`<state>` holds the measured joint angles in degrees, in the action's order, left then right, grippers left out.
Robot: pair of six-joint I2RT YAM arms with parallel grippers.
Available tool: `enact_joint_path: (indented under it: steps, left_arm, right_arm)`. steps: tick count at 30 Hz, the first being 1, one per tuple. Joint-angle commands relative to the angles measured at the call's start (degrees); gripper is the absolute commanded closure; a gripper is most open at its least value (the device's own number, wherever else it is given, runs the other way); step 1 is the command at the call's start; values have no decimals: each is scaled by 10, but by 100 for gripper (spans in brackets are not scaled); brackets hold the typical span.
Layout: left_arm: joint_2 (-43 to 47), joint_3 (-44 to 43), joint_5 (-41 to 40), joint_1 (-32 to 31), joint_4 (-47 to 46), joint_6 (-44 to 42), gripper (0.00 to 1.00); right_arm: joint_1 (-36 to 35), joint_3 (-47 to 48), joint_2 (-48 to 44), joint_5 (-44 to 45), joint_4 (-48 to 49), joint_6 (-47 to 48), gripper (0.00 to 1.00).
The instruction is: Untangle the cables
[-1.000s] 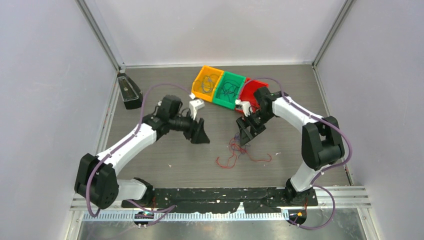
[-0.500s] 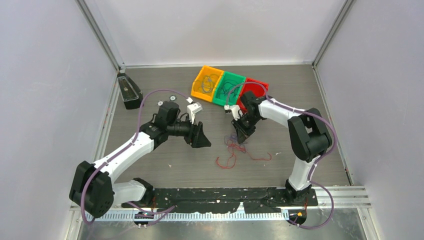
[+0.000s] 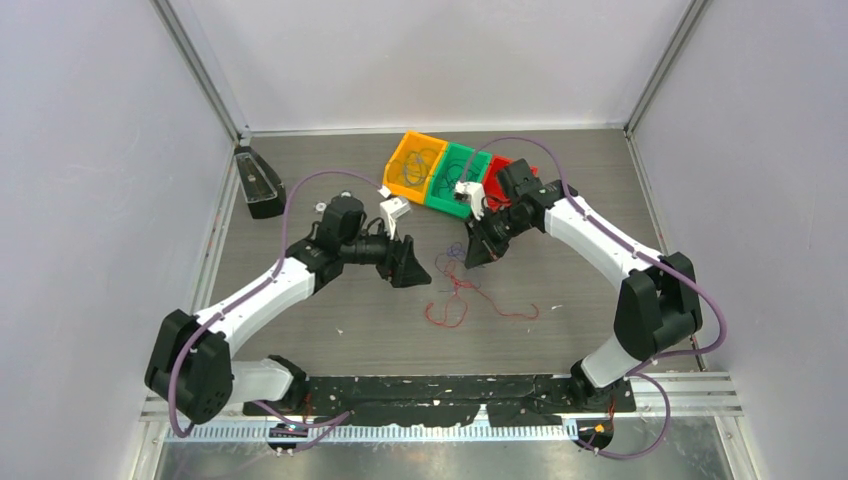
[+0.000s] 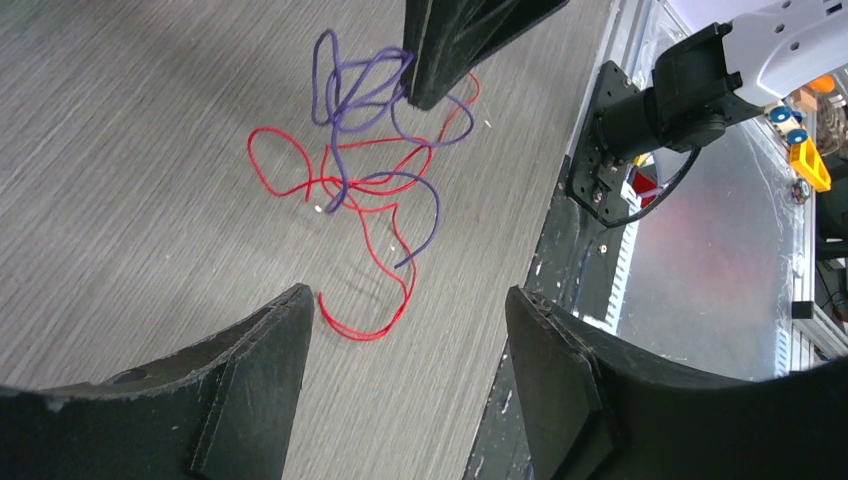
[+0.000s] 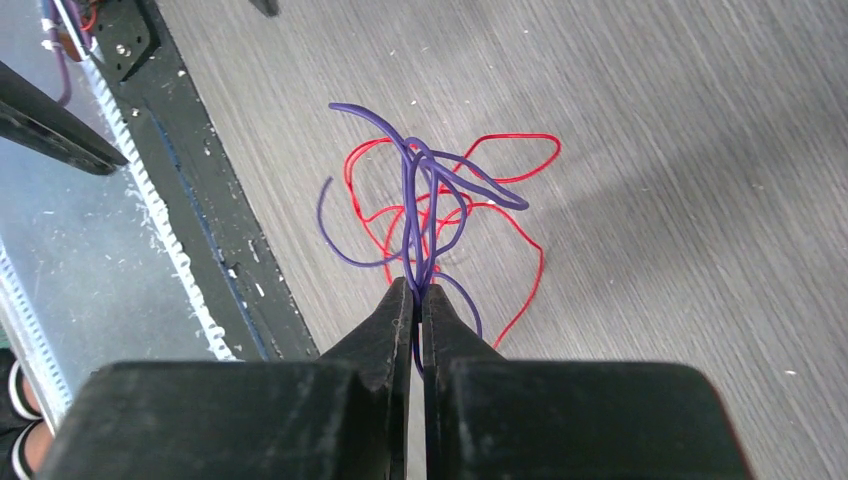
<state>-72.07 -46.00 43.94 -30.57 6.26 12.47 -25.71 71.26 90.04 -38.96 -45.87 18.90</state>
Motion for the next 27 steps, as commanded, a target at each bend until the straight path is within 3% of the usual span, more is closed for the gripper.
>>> enact_joint_path:
  steps: [1, 9, 11, 15, 19, 27]
  left_arm:
    - [-23, -40, -15, -26, -38, -13, 28]
    - [-89, -74, -61, -51, -42, -38, 31]
    - [-99, -83, -57, -55, -40, -34, 45]
    - [-77, -86, -36, -53, 7, -58, 99]
    - [-13, -49, -20, -17, 36, -72, 100]
    - [70, -11, 15, 117, 91, -91, 100]
  right_arm:
    - [-4, 20, -9, -48, -11, -4, 95]
    - [-14, 29, -31, -90, -36, 2, 95]
    - [-15, 30, -38, -96, -44, 5, 95]
    - [-11, 31, -56, -83, -73, 20, 94]
    - [19, 20, -61, -49, -102, 48, 92]
    - [142, 11, -37, 9, -165, 137, 87]
